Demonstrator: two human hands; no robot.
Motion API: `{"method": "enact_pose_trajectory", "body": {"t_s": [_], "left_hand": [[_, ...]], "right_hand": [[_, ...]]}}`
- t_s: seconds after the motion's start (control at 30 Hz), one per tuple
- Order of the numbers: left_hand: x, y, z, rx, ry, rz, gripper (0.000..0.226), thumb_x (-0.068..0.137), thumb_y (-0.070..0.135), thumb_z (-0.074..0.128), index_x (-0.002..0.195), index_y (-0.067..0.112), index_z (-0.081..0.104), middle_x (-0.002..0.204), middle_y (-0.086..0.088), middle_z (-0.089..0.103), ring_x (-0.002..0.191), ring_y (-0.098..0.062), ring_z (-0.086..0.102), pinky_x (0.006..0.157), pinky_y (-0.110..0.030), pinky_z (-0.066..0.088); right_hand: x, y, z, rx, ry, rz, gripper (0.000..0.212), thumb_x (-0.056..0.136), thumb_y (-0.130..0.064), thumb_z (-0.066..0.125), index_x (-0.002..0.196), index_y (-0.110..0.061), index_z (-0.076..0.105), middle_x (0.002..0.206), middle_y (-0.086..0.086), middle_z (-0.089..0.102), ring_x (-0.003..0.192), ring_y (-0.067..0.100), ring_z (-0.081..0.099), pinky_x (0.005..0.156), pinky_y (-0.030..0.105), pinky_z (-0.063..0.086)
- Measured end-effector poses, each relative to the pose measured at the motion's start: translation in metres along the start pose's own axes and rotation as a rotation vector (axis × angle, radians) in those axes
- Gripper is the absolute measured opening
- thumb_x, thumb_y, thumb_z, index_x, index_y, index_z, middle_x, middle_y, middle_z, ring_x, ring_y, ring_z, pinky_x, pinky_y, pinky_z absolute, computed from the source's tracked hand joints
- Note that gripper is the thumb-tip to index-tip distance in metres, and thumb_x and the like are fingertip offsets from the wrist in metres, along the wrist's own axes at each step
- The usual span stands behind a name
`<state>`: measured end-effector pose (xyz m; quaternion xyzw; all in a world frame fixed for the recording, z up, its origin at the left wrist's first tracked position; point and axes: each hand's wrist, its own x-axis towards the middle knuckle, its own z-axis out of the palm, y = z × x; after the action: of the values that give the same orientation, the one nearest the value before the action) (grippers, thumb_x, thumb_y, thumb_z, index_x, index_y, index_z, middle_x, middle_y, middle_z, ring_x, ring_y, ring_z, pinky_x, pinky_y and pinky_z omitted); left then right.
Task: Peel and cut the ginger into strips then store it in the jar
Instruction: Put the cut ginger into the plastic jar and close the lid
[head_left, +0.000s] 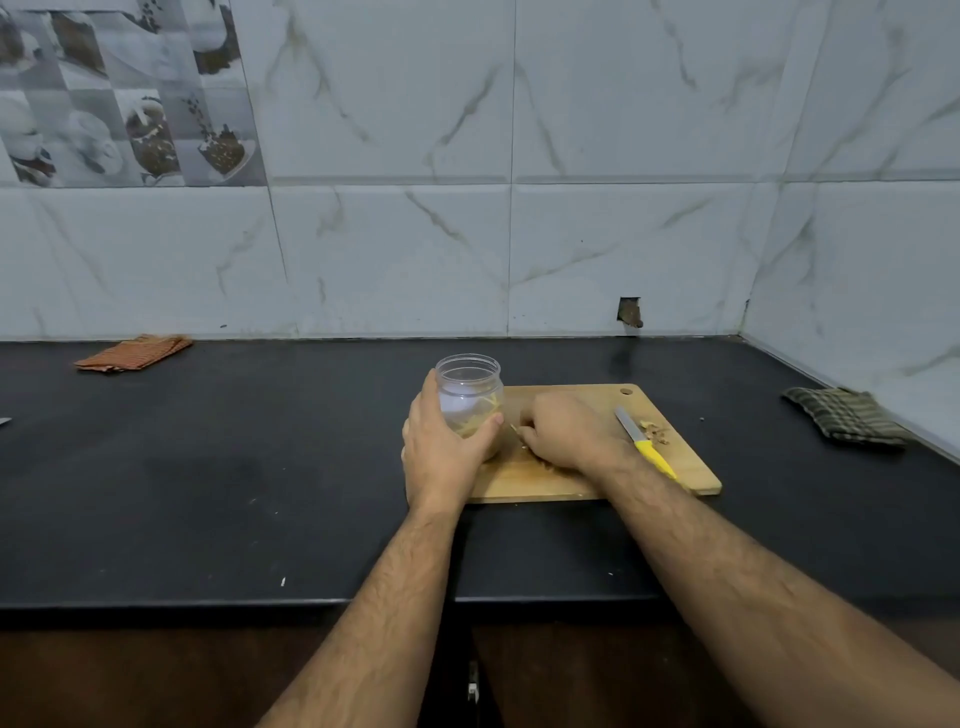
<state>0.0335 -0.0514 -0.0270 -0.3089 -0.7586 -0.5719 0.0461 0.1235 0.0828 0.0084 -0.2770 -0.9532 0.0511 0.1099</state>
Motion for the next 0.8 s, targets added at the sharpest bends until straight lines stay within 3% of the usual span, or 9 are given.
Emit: {"method": "enact_pose_trajectory", "body": {"t_s": [0.13, 0.23, 0.37, 0.5, 0.6, 0.7, 0.8], "left_hand": [[-0.002, 0.002, 0.0, 0.001, -0.004, -0.008, 0.093, 0.077, 0.05, 0.077, 0.153, 0.031, 0.027, 0.15, 0.005, 0.042, 0.14, -0.017, 0.035, 0.113, -0.042, 0.034], [-0.003, 0.002, -0.001, -0.004, 0.003, -0.013, 0.093, 0.076, 0.05, 0.077, 0.153, 0.031, 0.028, 0.15, 0.005, 0.042, 0.14, -0.017, 0.035, 0.114, -0.044, 0.034], [-0.004, 0.003, -0.001, -0.005, -0.001, -0.013, 0.092, 0.077, 0.05, 0.076, 0.153, 0.032, 0.028, 0.15, 0.005, 0.042, 0.14, -0.017, 0.035, 0.114, -0.043, 0.034], [-0.003, 0.002, -0.002, -0.001, 0.001, -0.008, 0.093, 0.077, 0.05, 0.077, 0.153, 0.031, 0.027, 0.15, 0.005, 0.042, 0.14, -0.017, 0.034, 0.113, -0.041, 0.034], [-0.002, 0.002, -0.001, -0.003, 0.0, -0.011, 0.093, 0.076, 0.05, 0.077, 0.153, 0.031, 0.028, 0.15, 0.006, 0.042, 0.141, -0.017, 0.034, 0.114, -0.042, 0.034], [-0.002, 0.001, 0.0, 0.002, -0.002, -0.01, 0.093, 0.076, 0.051, 0.077, 0.153, 0.032, 0.027, 0.15, 0.005, 0.042, 0.14, -0.018, 0.035, 0.113, -0.042, 0.034], [-0.001, 0.0, 0.0, 0.003, -0.001, -0.008, 0.093, 0.076, 0.051, 0.077, 0.153, 0.031, 0.027, 0.15, 0.004, 0.042, 0.14, -0.018, 0.036, 0.113, -0.042, 0.034]], "right_hand": [[-0.001, 0.018, -0.024, 0.138, 0.056, 0.118, 0.019, 0.088, -0.012, 0.057, 0.076, -0.019, 0.071, 0.081, -0.004, 0.07, 0.078, 0.013, 0.064, 0.069, 0.027, 0.049], [0.002, 0.034, -0.033, 0.117, 0.057, 0.28, 0.018, 0.088, -0.004, 0.056, 0.083, -0.013, 0.071, 0.088, 0.001, 0.072, 0.083, 0.018, 0.066, 0.078, 0.034, 0.057], [-0.004, 0.035, -0.022, -0.017, -0.006, 0.382, 0.019, 0.087, 0.002, 0.053, 0.073, -0.011, 0.057, 0.08, 0.004, 0.064, 0.068, 0.02, 0.058, 0.064, 0.031, 0.05], [-0.005, 0.022, -0.01, -0.071, 0.014, 0.363, 0.026, 0.089, 0.0, 0.05, 0.067, -0.014, 0.05, 0.084, 0.004, 0.063, 0.069, 0.019, 0.055, 0.062, 0.031, 0.045], [-0.001, 0.009, -0.01, -0.035, -0.006, 0.335, 0.024, 0.09, -0.001, 0.052, 0.071, -0.014, 0.054, 0.073, 0.001, 0.057, 0.067, 0.017, 0.056, 0.059, 0.029, 0.045], [0.006, -0.002, -0.014, 0.04, 0.044, 0.25, 0.016, 0.091, -0.004, 0.05, 0.087, -0.012, 0.063, 0.085, 0.004, 0.064, 0.078, 0.022, 0.061, 0.066, 0.031, 0.049], [0.007, -0.01, -0.003, 0.105, -0.033, 0.095, 0.024, 0.096, -0.016, 0.048, 0.103, -0.011, 0.071, 0.102, 0.008, 0.07, 0.088, 0.023, 0.062, 0.075, 0.031, 0.05]]}}
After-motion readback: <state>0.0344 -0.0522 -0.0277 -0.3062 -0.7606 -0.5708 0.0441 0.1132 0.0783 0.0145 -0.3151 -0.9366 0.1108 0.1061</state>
